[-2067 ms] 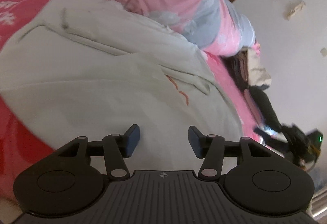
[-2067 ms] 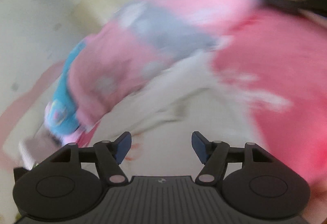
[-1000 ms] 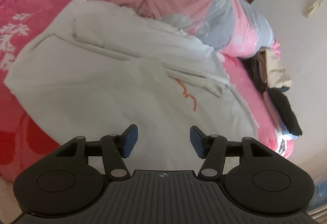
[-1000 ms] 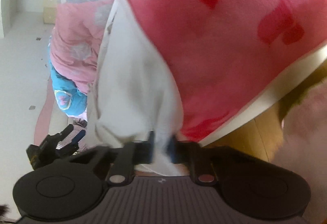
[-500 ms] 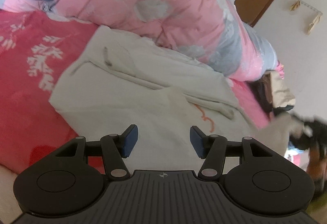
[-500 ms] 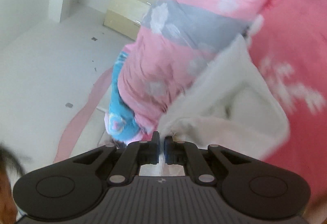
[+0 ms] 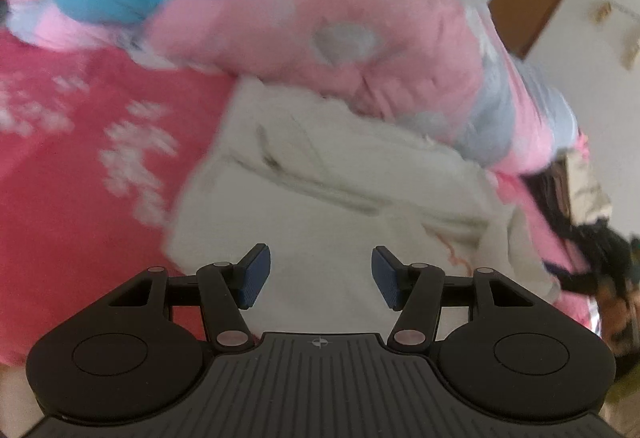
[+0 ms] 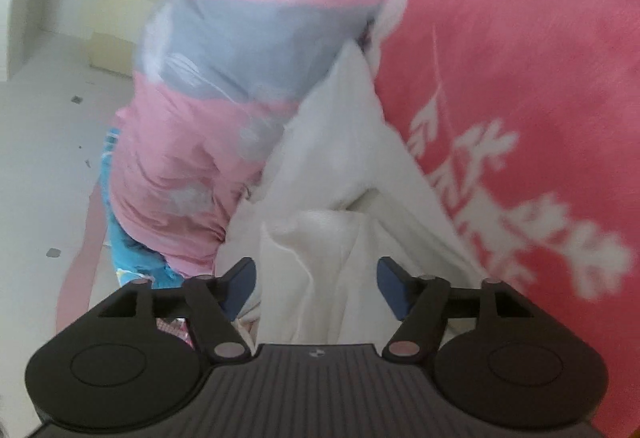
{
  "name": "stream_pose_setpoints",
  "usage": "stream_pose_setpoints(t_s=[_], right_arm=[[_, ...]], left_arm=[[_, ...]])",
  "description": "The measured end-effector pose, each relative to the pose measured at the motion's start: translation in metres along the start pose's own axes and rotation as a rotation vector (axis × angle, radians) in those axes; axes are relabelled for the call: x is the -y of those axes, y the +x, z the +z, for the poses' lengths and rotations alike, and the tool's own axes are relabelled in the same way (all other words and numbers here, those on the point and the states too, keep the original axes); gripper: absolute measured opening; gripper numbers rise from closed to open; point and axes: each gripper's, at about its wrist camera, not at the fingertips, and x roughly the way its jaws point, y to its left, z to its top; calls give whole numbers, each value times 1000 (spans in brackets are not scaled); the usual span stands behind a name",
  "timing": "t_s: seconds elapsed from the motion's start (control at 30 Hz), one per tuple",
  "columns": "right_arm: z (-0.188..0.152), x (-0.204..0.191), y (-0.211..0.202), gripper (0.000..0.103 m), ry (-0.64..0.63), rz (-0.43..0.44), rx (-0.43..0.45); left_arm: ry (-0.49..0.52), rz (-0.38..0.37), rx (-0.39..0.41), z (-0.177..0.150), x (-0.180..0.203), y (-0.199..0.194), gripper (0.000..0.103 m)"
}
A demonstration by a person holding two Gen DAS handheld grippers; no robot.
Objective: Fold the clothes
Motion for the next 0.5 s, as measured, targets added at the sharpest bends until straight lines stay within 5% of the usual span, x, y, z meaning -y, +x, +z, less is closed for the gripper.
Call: stream_pose_setpoints(t_s=[0.17, 0.3, 0.37, 0.5], right_arm=[[-16, -16, -32, 72, -84, 55, 68], [-35, -43, -23, 72, -163, 151, 8], [-44, -57, -19, 72, -203, 199, -23], [-64, -98, 13, 72, -304, 240, -119]], left_arm=[[138, 268, 97, 48, -10, -83, 57], [254, 404, 140, 63, -13, -117, 76], [250, 404, 142, 60, -15, -115, 76], [207, 234, 95, 36, -16, -68, 74]])
